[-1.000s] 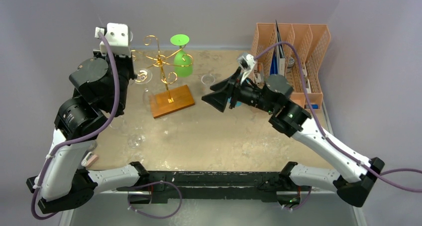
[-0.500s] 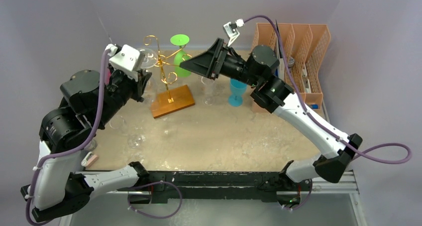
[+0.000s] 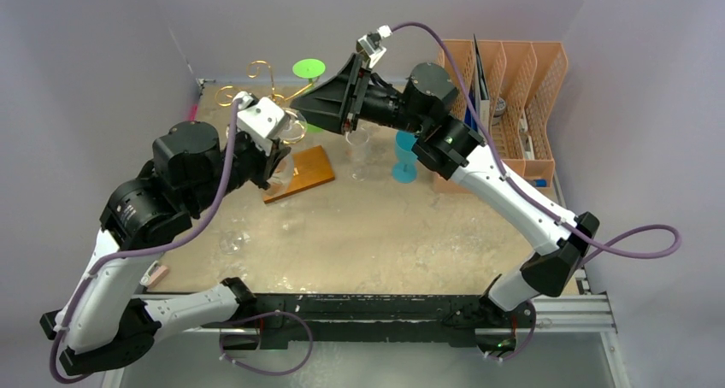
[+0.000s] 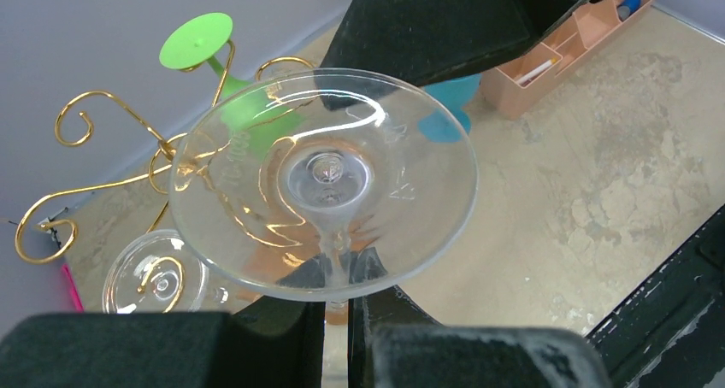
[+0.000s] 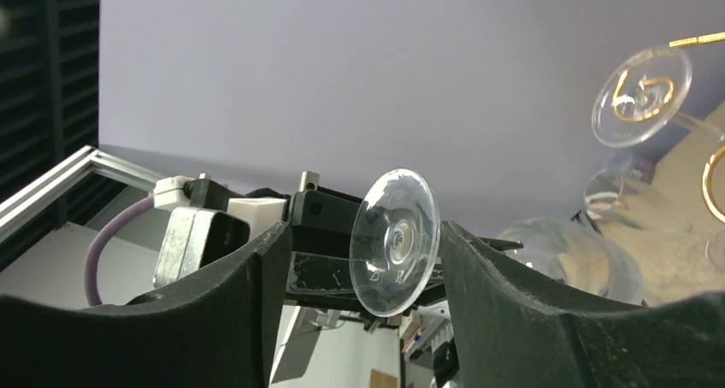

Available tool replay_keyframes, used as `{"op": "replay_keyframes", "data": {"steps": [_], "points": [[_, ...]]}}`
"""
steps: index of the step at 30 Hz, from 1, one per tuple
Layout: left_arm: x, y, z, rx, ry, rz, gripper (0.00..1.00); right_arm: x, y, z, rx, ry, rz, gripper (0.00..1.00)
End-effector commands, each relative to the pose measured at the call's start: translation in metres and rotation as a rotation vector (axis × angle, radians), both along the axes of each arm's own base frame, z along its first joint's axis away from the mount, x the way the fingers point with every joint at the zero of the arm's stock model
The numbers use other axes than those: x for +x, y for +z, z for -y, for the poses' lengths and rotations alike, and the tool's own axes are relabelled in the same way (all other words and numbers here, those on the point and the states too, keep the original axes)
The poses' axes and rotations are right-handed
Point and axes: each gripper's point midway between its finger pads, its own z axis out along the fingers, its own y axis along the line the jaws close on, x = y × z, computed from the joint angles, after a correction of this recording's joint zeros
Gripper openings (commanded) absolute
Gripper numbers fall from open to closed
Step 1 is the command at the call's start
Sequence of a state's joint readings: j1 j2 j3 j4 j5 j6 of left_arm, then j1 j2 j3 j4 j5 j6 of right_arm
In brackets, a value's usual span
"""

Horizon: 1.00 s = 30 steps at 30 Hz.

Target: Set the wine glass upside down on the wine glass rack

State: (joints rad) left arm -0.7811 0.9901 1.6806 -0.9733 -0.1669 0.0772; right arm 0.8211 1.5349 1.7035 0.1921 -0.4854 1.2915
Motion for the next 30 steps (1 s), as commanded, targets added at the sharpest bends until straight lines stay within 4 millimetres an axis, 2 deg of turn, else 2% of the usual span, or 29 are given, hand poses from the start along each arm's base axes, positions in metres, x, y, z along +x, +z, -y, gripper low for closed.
{"op": "replay_keyframes", "data": {"steps": [1, 6, 13, 19, 21, 24, 26, 30], "points": [[0.005, 0.023, 0.005, -0.045, -0.016, 0.097, 0.00, -0.025, 0.014, 0.005, -0.015, 0.092, 0.004, 0.64], [0.005, 0.023, 0.005, -0.051, -0.018, 0.110, 0.00, -0.026, 0.004, 0.006, -0.054, 0.094, -0.024, 0.51], [-0.002, 0.019, 0.010, -0.039, -0.080, 0.116, 0.00, -0.024, 0.002, 0.003, -0.050, 0.097, -0.063, 0.20], [-0.005, 0.014, 0.011, -0.031, -0.105, 0.128, 0.00, -0.024, 0.005, 0.002, -0.038, 0.112, -0.092, 0.09], [-0.005, 0.011, 0.013, -0.028, -0.107, 0.121, 0.00, -0.023, 0.005, 0.002, -0.034, 0.110, -0.110, 0.01], [-0.004, 0.008, 0.010, -0.039, -0.086, 0.103, 0.26, -0.023, 0.004, 0.004, -0.029, 0.094, -0.124, 0.00], [-0.004, 0.006, 0.003, -0.047, -0.049, 0.097, 0.43, -0.020, -0.003, 0.007, -0.055, 0.062, -0.129, 0.00], [-0.009, -0.001, -0.013, -0.062, 0.005, 0.100, 0.62, -0.005, -0.008, 0.018, -0.092, -0.072, -0.118, 0.00]]}}
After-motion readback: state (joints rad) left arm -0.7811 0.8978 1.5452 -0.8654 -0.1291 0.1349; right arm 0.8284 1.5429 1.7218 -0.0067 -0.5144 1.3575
